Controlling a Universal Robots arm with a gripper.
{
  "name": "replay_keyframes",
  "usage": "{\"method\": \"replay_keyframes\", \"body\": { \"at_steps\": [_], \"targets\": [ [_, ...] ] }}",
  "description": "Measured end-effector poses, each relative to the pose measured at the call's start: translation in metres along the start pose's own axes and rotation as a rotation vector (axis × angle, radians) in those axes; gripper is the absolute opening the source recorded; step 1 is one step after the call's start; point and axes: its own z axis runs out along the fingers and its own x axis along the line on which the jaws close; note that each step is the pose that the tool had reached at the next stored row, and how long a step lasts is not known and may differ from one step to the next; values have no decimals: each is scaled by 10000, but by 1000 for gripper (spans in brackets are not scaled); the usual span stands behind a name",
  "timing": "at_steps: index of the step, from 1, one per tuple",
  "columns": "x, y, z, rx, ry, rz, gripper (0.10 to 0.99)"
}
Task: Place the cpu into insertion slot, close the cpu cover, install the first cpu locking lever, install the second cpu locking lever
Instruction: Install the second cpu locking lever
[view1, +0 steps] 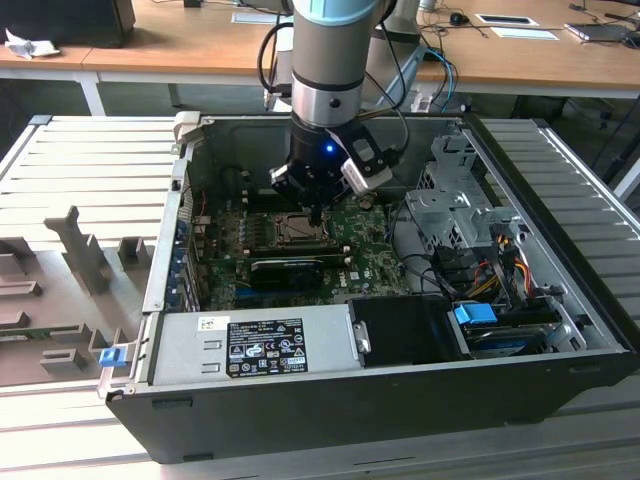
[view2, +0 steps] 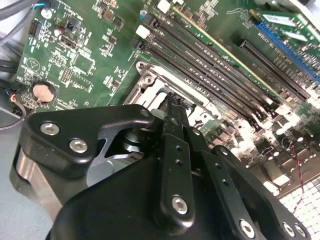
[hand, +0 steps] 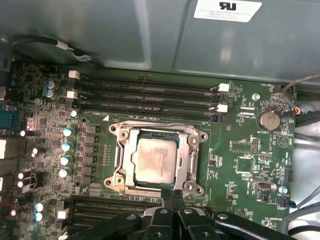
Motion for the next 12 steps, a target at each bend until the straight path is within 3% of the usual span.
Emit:
{"method": "replay_keyframes", "body": {
  "at_steps": [12],
  "targets": [
    [6, -57, 18, -22, 7, 1, 106]
  ]
}}
